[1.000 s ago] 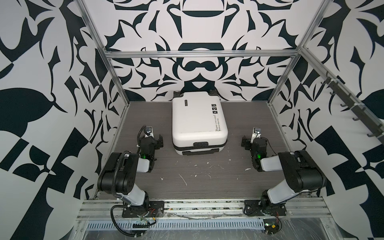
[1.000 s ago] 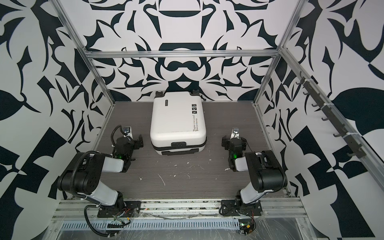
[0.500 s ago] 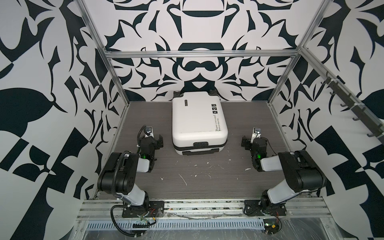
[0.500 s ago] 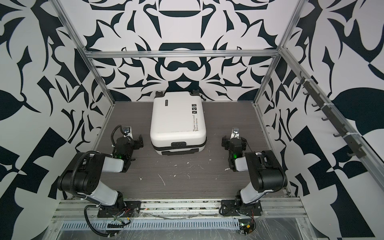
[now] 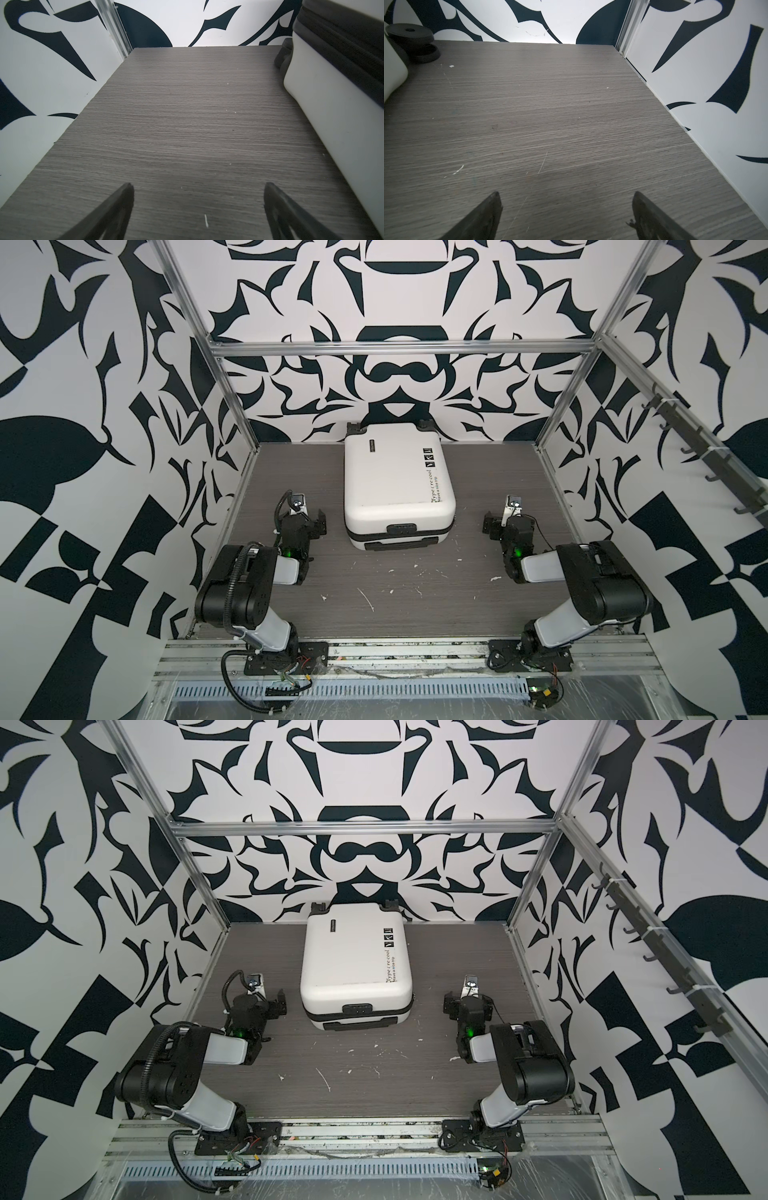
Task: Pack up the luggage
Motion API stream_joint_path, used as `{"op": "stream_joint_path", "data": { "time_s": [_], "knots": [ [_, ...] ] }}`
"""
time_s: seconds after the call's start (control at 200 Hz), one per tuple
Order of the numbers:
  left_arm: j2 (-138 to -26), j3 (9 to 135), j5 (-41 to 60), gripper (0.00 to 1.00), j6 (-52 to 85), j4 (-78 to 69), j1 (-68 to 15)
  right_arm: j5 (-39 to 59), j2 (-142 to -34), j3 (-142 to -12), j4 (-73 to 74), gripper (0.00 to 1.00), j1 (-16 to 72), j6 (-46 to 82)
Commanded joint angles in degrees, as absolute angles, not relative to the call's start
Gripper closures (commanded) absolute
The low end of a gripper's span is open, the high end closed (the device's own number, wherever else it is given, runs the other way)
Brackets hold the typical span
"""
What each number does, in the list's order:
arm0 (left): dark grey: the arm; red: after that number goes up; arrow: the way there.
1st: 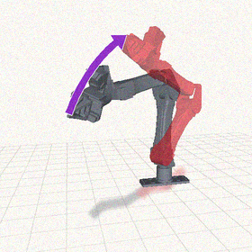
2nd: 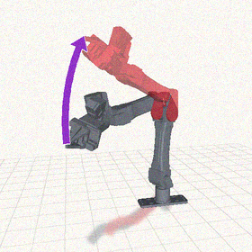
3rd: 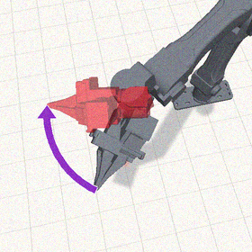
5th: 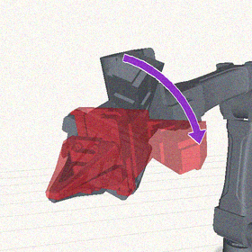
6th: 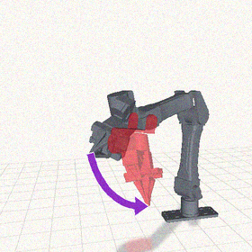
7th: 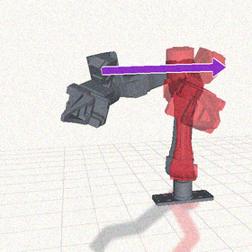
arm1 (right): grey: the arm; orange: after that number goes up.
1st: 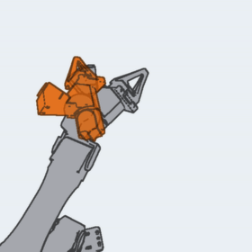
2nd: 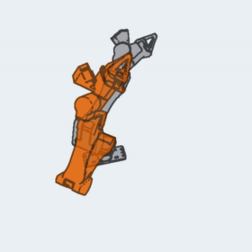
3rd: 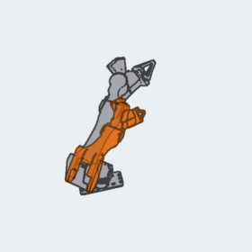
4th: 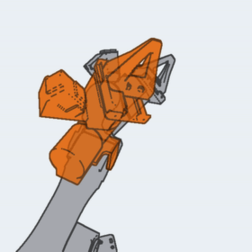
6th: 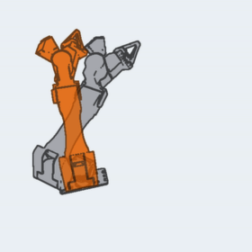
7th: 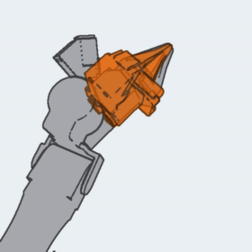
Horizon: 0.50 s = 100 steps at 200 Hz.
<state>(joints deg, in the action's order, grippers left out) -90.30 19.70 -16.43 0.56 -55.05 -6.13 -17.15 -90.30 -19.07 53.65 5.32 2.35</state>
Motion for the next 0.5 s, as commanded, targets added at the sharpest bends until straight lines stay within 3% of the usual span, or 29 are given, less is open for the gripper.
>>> {"op": "stream_joint_path", "data": {
  "time_s": [0.0,0.495],
  "knots": [
    [-90.1,19.9,-15.7,0.01,0.3,-56.3,-5.9,-17.2,-89.2,-19.2,54.6,0.01,5.3,2.2],
    [-90.0,20.0,-15.8,0.0,0.4,-56.3,-5.9,-12.2,-89.2,-20.1,53.1,0.01,5.3,0.3]
  ]
}}
